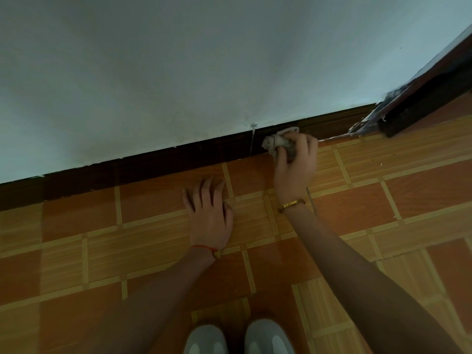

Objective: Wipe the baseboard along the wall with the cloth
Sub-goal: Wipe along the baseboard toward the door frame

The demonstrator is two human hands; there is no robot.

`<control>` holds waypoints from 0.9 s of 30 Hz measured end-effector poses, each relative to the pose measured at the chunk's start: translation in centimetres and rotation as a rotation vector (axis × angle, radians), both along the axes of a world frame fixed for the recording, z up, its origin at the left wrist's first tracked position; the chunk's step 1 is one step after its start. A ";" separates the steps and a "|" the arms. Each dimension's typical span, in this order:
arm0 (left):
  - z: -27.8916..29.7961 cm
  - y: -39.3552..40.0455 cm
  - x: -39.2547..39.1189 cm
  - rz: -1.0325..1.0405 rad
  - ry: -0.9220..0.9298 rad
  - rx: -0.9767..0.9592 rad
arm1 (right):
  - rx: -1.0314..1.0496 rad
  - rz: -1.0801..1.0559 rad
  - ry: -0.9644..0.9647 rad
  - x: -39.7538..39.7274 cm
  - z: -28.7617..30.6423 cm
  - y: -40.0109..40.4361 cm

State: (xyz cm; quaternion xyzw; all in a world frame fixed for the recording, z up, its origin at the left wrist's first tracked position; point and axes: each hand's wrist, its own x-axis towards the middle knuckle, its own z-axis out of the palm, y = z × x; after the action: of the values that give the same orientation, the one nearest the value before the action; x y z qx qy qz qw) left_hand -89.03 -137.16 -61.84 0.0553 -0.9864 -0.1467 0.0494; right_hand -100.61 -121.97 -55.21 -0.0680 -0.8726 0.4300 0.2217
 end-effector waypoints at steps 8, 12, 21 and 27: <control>-0.1 -0.1 0.1 0.002 0.015 -0.012 | 0.013 0.278 0.156 0.9 1.7 -3.3; -0.1 -0.1 0.1 0.000 0.032 0.000 | -0.021 0.024 0.074 -0.9 1.6 0.6; -0.2 0.0 0.0 0.004 0.020 -0.021 | 0.058 0.189 0.074 -0.1 1.6 -0.8; -0.2 -0.1 0.1 0.000 0.034 -0.007 | 0.069 0.160 0.076 -0.5 1.3 0.1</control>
State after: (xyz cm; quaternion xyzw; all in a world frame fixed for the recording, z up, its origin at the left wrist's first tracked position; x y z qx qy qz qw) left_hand -88.93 -137.23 -62.00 0.0527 -0.9859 -0.1441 0.0666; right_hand -101.08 -121.88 -53.93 0.0260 -0.8804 0.4182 0.2220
